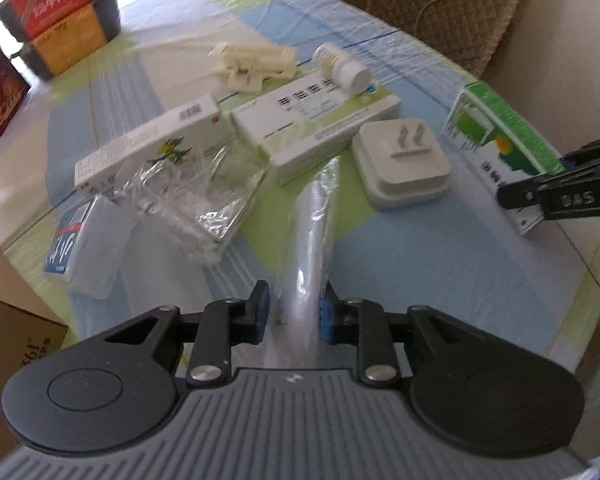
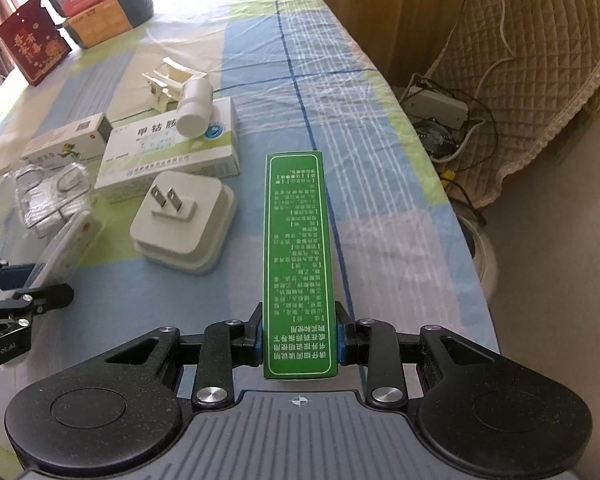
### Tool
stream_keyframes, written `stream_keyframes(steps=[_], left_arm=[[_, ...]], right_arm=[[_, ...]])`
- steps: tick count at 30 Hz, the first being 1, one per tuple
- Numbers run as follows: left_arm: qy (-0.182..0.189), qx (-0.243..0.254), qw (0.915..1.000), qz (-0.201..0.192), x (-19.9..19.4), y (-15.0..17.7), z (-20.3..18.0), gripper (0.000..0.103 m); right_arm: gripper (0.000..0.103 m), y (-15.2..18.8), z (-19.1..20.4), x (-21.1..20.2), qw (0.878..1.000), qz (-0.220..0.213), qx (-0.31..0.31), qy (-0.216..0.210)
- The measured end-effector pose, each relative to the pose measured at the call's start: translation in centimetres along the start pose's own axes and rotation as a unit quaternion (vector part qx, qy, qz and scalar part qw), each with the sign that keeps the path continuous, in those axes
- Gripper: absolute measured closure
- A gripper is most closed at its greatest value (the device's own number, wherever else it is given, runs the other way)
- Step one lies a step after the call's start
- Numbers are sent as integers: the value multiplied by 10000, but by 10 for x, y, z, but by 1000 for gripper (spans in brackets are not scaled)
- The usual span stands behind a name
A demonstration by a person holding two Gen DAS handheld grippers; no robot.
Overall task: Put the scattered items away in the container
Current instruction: 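Carry the green box and white tube with both grippers over the cardboard box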
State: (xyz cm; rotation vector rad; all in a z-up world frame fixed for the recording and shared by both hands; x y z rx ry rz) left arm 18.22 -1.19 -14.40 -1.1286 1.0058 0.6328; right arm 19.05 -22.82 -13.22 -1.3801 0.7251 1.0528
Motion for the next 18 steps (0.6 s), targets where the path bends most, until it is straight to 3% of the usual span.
stream_keyframes(steps=[5,10,18], left_arm=[[78,-37,10000,31,-5,5,-2,88],[301,-362,9989,-50,-31,17,6,90],[182,-685,9963,-490,-92,27,18,90]], right_arm=[[70,3,0,0,9999,57,-82,106],[70,7,-2,-18,9995,-61,218,-215],[70,15,-3,-43,9937,-201,840,-721]])
Point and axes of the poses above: each gripper's, at about its wrist camera, not at the fingertips, and x roughly the way its jaws point, z to its left, y to its underside, the point moved 1 cm from there along x, roughly the way its jaws point, and after that the axes turned 5 degrees about -y, right-handed, at the moved point
